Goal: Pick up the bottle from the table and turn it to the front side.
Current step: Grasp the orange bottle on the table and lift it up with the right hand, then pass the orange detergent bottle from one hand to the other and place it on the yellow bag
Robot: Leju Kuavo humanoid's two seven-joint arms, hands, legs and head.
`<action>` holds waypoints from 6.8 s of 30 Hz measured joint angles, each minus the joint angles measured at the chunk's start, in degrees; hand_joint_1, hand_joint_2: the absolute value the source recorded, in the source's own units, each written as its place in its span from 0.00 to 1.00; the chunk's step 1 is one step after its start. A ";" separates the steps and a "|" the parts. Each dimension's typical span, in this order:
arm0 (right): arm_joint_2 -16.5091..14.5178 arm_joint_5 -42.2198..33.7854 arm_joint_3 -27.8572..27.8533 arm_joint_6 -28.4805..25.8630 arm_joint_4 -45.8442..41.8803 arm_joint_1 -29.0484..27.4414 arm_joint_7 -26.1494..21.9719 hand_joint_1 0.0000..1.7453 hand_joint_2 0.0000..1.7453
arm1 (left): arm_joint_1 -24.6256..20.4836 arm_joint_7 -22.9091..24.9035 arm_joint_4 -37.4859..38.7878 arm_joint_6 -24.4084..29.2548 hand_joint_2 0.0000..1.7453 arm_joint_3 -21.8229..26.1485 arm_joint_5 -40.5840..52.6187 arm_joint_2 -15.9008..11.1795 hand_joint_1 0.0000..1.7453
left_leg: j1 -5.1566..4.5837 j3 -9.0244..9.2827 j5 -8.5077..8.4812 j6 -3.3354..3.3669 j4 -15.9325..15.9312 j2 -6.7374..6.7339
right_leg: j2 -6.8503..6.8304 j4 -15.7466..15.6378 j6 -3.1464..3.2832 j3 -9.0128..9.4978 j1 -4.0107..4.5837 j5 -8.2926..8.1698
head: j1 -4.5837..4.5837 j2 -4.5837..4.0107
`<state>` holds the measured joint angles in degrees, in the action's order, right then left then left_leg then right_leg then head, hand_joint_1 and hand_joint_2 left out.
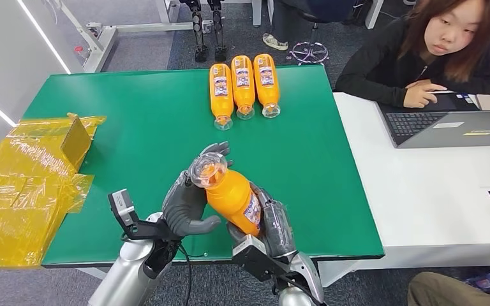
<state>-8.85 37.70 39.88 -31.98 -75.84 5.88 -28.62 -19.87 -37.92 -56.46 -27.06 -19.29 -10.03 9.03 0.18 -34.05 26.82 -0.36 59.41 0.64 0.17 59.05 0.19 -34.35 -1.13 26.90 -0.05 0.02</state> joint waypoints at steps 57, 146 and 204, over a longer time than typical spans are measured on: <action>-0.80 -2.38 7.03 5.07 10.61 1.80 -0.44 1.00 1.00 | 2.56 3.26 -2.83 6.21 1.00 5.86 2.47 -1.24 1.00 | 0.00 0.00 0.00 0.00 0.00 0.00 | 0.01 0.00 0.00 -0.01 0.00 0.00 | -0.01 0.00; -1.81 0.04 6.52 -0.96 9.48 5.86 -0.65 1.00 1.00 | 4.30 4.98 -5.40 4.46 1.00 6.55 -0.07 -0.45 1.00 | 0.00 0.00 0.00 0.00 0.00 0.00 | 0.00 0.00 0.01 0.00 0.01 -0.01 | -0.01 0.00; -1.92 0.92 6.46 -1.09 9.37 6.70 0.23 1.00 1.00 | 4.50 5.38 -6.23 4.45 1.00 6.55 0.09 0.08 1.00 | 0.01 0.01 -0.01 0.00 0.00 0.00 | 0.01 0.00 0.01 -0.01 0.01 -0.01 | -0.01 0.00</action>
<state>-10.78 38.62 46.34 -33.07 -66.47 12.59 -28.39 -15.37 -32.54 -62.69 -22.61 -12.74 -9.94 9.11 0.19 -34.04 26.81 -0.36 59.41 0.64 0.18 59.05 0.20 -34.36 -1.12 26.89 -0.07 0.02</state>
